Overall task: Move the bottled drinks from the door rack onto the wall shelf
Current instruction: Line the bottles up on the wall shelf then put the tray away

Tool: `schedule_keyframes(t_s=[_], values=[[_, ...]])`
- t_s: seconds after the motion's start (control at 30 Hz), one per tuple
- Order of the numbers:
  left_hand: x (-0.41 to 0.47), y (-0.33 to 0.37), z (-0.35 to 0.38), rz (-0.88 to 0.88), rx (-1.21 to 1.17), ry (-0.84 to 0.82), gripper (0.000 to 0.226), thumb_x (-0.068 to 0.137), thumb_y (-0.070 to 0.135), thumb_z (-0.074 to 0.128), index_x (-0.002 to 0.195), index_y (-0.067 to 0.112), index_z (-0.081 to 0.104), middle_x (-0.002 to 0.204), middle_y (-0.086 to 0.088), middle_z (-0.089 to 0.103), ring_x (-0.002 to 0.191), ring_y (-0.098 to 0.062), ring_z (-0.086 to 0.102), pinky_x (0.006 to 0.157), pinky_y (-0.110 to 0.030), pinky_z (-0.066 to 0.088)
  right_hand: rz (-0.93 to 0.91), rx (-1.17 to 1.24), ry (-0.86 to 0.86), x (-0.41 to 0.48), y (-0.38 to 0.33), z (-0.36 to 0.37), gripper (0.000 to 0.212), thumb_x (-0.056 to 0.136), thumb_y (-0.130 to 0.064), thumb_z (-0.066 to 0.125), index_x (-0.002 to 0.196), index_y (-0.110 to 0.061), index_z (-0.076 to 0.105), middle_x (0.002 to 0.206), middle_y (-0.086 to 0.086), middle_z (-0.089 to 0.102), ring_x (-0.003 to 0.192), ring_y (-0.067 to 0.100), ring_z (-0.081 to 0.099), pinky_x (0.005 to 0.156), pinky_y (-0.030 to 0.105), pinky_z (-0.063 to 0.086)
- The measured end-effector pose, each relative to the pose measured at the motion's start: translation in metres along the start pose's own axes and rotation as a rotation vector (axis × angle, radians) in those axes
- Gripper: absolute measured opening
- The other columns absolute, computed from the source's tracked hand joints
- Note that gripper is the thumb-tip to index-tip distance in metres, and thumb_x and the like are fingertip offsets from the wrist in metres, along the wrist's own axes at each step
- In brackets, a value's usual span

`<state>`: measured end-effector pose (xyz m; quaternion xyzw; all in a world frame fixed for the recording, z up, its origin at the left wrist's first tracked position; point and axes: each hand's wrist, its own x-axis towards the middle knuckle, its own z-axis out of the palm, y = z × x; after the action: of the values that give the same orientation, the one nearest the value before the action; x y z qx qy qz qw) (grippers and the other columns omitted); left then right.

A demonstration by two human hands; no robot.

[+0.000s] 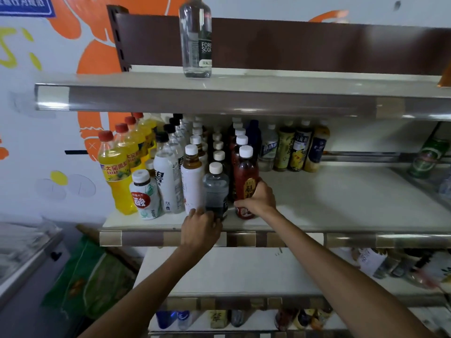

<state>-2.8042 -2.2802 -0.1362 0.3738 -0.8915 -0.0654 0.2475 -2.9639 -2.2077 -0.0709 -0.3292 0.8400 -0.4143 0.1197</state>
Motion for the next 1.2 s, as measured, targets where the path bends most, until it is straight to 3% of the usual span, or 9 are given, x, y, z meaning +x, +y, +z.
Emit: schedule_keyframes(t_s=[0.17, 0.3, 0.57, 0.77, 1.03, 1.2], values=[[0.001, 0.002, 0.007, 0.012, 0.039, 0.051, 0.032, 0.094, 0.043, 0.053, 0.086, 0.017, 0.071, 0.093, -0.005, 0.061, 0.087, -0.025, 0.057, 0.074, -0.033, 0.044, 0.023, 0.029, 0.003, 0.003, 0.006, 0.004, 0.077, 0.060, -0.024, 0.092, 0.123, -0.013, 0.049, 0.118, 0.007, 0.062, 0.108, 0.026, 0.061, 0.088, 0.034, 0.051], [0.001, -0.002, 0.006, 0.018, 0.017, 0.063, 0.030, 0.094, 0.044, 0.055, 0.085, 0.020, 0.070, 0.091, 0.000, 0.059, 0.083, -0.021, 0.058, 0.074, -0.032, 0.038, 0.048, 0.014, -0.096, 0.006, 0.014, 0.000, 0.080, 0.059, -0.016, 0.089, 0.125, -0.016, 0.044, 0.116, 0.005, 0.060, 0.110, 0.026, 0.059, 0.092, 0.036, 0.052], [-0.003, 0.001, 0.009, 0.010, -0.114, 0.120, 0.028, 0.088, 0.035, 0.069, 0.072, 0.013, 0.067, 0.080, 0.006, 0.046, 0.065, -0.014, 0.042, 0.060, -0.027, 0.039, -0.001, -0.003, -0.108, 0.007, 0.014, 0.007, 0.077, 0.061, -0.016, 0.089, 0.125, -0.015, 0.045, 0.120, 0.005, 0.060, 0.112, 0.025, 0.058, 0.092, 0.039, 0.053], [0.001, 0.006, 0.016, 0.023, -0.109, 0.117, 0.028, 0.086, 0.033, 0.070, 0.066, 0.015, 0.062, 0.073, 0.000, 0.058, 0.060, -0.016, 0.046, 0.056, -0.027, 0.037, -0.002, -0.040, -0.089, 0.010, 0.011, 0.014, 0.077, 0.060, -0.019, 0.090, 0.123, -0.014, 0.045, 0.119, 0.006, 0.060, 0.111, 0.026, 0.059, 0.091, 0.039, 0.053], [0.001, 0.010, 0.015, 0.008, -0.134, 0.114, 0.031, 0.086, 0.031, 0.072, 0.063, 0.013, 0.060, 0.068, -0.001, 0.057, 0.056, -0.019, 0.049, 0.055, -0.030, 0.044, 0.013, -0.059, -0.126, 0.013, 0.007, 0.015, 0.079, 0.066, -0.016, 0.087, 0.129, -0.014, 0.039, 0.124, 0.009, 0.056, 0.115, 0.028, 0.056, 0.094, 0.038, 0.050], [0.001, 0.013, 0.016, -0.005, -0.126, 0.106, 0.030, 0.089, 0.033, 0.067, 0.068, 0.012, 0.062, 0.073, -0.001, 0.058, 0.059, -0.016, 0.044, 0.059, -0.026, 0.036, 0.024, -0.074, -0.146, 0.013, 0.007, 0.014, 0.079, 0.069, -0.016, 0.085, 0.132, -0.013, 0.037, 0.127, 0.009, 0.054, 0.119, 0.028, 0.053, 0.096, 0.037, 0.048]])
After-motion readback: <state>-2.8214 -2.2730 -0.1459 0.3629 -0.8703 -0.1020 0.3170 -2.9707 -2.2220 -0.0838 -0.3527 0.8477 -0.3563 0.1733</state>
